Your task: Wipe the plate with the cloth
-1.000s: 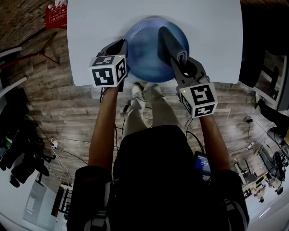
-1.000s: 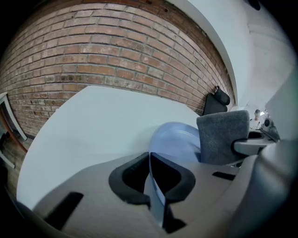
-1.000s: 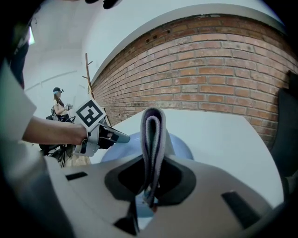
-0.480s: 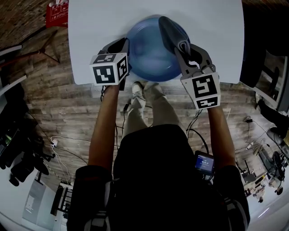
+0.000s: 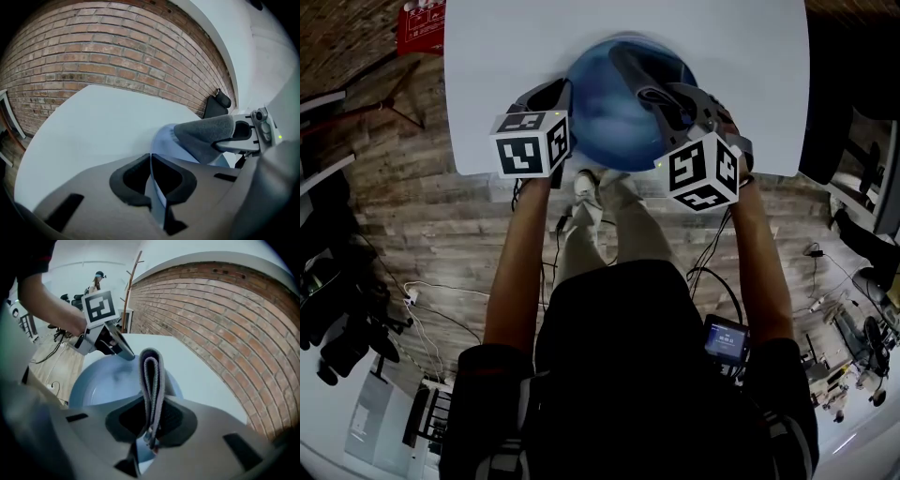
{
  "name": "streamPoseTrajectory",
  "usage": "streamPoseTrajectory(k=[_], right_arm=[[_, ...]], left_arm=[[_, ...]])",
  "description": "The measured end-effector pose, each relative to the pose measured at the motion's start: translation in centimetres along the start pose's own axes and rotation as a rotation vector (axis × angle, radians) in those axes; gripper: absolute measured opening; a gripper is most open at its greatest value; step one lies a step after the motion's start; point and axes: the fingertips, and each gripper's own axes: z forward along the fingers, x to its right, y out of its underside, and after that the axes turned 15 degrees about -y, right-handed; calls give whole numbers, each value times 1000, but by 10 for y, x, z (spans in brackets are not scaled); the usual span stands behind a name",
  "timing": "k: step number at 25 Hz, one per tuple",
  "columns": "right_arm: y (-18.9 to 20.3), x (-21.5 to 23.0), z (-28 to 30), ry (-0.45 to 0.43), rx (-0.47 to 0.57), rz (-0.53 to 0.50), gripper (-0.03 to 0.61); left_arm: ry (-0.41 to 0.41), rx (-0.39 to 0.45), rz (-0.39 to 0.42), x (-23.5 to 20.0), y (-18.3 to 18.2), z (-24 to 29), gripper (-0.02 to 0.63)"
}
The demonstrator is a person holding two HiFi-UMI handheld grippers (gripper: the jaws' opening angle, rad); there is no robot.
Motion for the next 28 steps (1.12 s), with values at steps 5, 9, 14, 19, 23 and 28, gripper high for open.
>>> streamPoseTrajectory(k=[5,9,14,19,23,28], right_arm=[[5,-10,22,-41,-83,-70,53],[9,-17,36,-73,-130,-94,53],[21,-22,51,-91,-221,-160,52],[21,-21,52,-106,-223,-118,54],[21,-20,53,-107,-221,-90,54],[24,-19,51,-102,-235,-84,53]], left_arm=[[1,-1,-1,0,0,0,28],[6,-3,-1,0,0,-1,28],[12,-4,-5,0,0,-1,28],[14,-4,-8,1,0,0,28],[16,-2,-9,-1,1,0,28],[20,-3,-18,1,1,0,28]])
